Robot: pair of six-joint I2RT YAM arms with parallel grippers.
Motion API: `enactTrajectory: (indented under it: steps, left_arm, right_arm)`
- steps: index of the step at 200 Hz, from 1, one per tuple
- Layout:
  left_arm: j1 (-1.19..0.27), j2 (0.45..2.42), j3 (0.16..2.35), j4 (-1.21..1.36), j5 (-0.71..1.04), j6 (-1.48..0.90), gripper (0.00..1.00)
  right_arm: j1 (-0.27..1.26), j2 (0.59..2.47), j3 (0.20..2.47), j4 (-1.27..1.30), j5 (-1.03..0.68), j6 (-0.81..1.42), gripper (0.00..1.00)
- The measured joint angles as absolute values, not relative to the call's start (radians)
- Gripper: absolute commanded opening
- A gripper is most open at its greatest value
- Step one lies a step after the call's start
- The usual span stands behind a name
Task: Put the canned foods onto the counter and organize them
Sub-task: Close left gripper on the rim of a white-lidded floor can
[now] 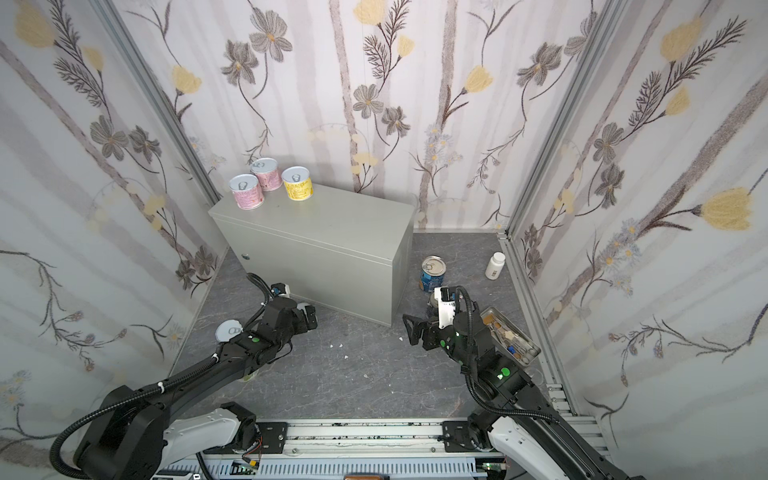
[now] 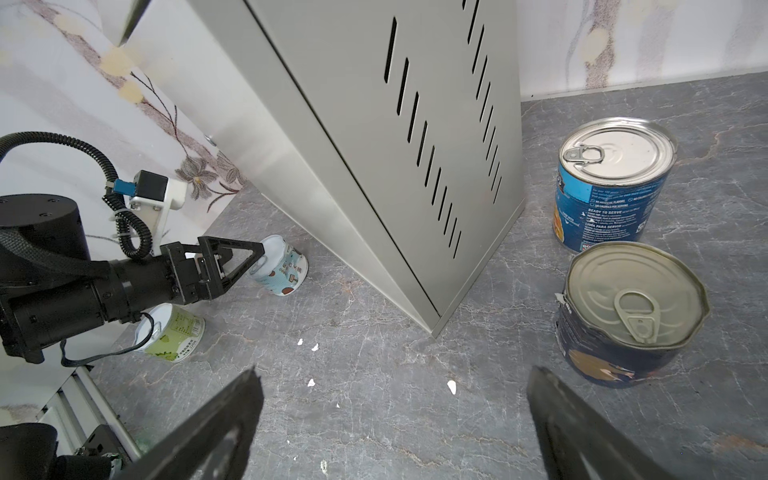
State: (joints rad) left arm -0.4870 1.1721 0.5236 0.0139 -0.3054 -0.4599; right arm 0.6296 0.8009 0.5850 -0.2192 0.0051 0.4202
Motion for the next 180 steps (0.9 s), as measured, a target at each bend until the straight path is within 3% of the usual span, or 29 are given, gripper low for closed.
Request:
enactTrajectory:
  steps: [180]
  left_arm:
    - [-0.471,1.456,0.526,0.206,-0.335,-0.445,1.00]
  right_arm:
    - [0.607,0.913,0.607,-0.147,-0.036,0.384,1.00]
